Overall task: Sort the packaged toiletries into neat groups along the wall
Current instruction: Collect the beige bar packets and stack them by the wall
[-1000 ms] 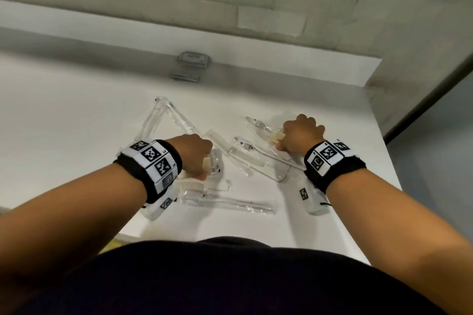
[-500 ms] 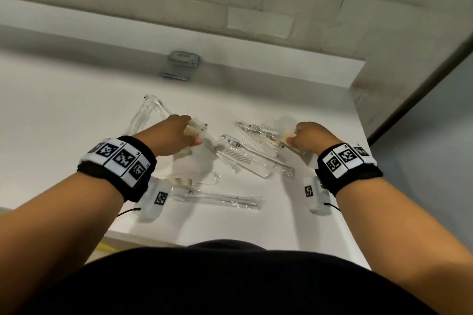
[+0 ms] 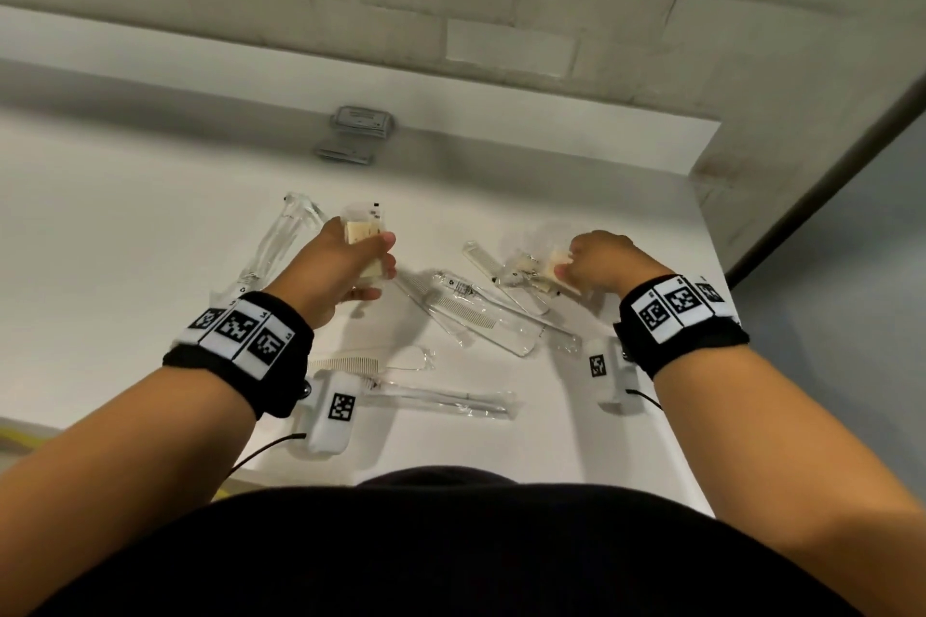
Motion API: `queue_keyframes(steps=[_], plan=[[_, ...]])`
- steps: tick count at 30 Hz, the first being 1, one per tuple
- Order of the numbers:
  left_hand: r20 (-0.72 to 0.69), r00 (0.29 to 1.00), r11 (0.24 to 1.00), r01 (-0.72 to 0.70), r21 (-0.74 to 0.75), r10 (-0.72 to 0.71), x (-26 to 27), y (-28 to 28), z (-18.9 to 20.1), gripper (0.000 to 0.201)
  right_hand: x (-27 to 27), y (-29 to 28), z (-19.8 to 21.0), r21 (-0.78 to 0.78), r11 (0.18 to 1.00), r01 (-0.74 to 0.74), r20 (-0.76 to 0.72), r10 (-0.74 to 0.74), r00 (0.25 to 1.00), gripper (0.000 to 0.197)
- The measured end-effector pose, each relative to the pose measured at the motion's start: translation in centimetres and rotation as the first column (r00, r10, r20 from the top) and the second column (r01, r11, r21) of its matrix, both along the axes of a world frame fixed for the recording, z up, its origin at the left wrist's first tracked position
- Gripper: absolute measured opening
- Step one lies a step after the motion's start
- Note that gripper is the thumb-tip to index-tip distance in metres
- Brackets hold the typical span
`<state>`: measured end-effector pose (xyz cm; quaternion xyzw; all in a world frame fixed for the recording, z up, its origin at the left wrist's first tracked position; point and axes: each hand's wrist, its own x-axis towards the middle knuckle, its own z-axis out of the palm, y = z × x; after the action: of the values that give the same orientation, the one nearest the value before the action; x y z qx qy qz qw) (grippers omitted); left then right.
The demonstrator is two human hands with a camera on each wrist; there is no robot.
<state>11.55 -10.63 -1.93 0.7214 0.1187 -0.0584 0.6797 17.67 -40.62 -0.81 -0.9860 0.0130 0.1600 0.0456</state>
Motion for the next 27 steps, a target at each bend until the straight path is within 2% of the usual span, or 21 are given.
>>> queue_keyframes(steps=[2, 5, 9, 11, 13, 14, 15, 16, 18, 20, 21, 22, 25, 27], plan=[[-0.002, 1.0, 0.999, 0.003, -0.041, -0.003, 0.3, 0.1, -0.2, 0.042, -0.2, -0.5, -0.2, -0.118, 0.991, -0.067, -0.082, 0.057, 0.995, 0.021], [0.007, 0.999, 0.997, 0.042, -0.061, -0.041, 0.7, 0.0, -0.1, 0.027, -0.5, -2.0, -0.4, -0.024, 0.996, -0.087, -0.11, 0.084, 0.99, 0.032], [0.006, 0.998, 0.995, 0.068, -0.077, -0.068, 1.2, -0.6, 0.1, 0.014, -1.1, -3.5, 1.0, 0.118, 0.986, -0.118, -0.273, 0.147, 0.951, 0.012], [-0.01, 0.997, 0.993, 0.074, -0.097, -0.075, 1.6, -1.0, 0.2, 0.012, -0.8, -3.4, 1.9, 0.233, 0.969, -0.076, -0.207, 0.126, 0.97, 0.016], [-0.035, 0.996, 0.988, 0.073, -0.137, -0.078, 1.9, -1.6, 0.3, 0.017, -0.1, -2.7, 2.4, 0.365, 0.931, 0.006, -0.079, 0.024, 0.997, 0.016], [-0.047, 0.996, 0.983, 0.071, -0.167, -0.079, 2.1, -1.9, 0.4, 0.019, 0.3, -2.0, 2.3, 0.383, 0.923, 0.029, -0.044, -0.013, 0.999, 0.016], [-0.057, 0.995, 0.977, 0.07, -0.2, -0.083, 2.3, -2.2, 0.3, 0.021, 0.5, -1.0, 2.3, 0.333, 0.943, 0.02, -0.031, -0.01, 0.999, 0.015], [-0.065, 0.994, 0.97, 0.07, -0.231, -0.087, 2.4, -2.6, 0.3, 0.022, 0.7, 0.0, 1.7, 0.265, 0.964, -0.012, -0.034, 0.022, 0.999, 0.021], [-0.072, 0.993, 0.957, 0.071, -0.281, -0.095, 2.4, -3.2, 0.4, 0.021, 1.0, 2.3, 0.2, 0.128, 0.991, -0.047, -0.043, 0.053, 0.998, 0.045], [-0.074, 0.994, 0.95, 0.059, -0.307, -0.086, 2.5, -3.4, 0.2, 0.021, 1.2, 3.8, -0.9, 0.138, 0.99, 0.033, -0.062, -0.024, 0.998, 0.069], [-0.076, 0.994, 0.948, 0.054, -0.312, -0.082, 2.5, -3.3, 0.0, 0.02, 1.1, 4.3, -1.0, 0.143, 0.987, 0.069, -0.089, -0.057, 0.994, 0.073], [-0.078, 0.994, 0.947, 0.053, -0.316, -0.082, 2.4, -3.1, 0.0, 0.02, 1.3, 4.6, -1.0, 0.144, 0.986, 0.079, -0.12, -0.062, 0.991, 0.071], [-0.08, 0.993, 0.951, 0.055, -0.303, -0.083, 2.1, -2.2, -0.4, 0.014, 1.6, 4.7, -0.2, 0.148, 0.987, 0.062, -0.141, -0.042, 0.989, 0.047], [-0.07, 0.995, 0.945, 0.047, -0.322, -0.073, 2.1, -1.6, -0.1, 0.006, 2.0, 5.0, 0.6, 0.306, 0.95, 0.068, -0.086, -0.044, 0.995, 0.037]])
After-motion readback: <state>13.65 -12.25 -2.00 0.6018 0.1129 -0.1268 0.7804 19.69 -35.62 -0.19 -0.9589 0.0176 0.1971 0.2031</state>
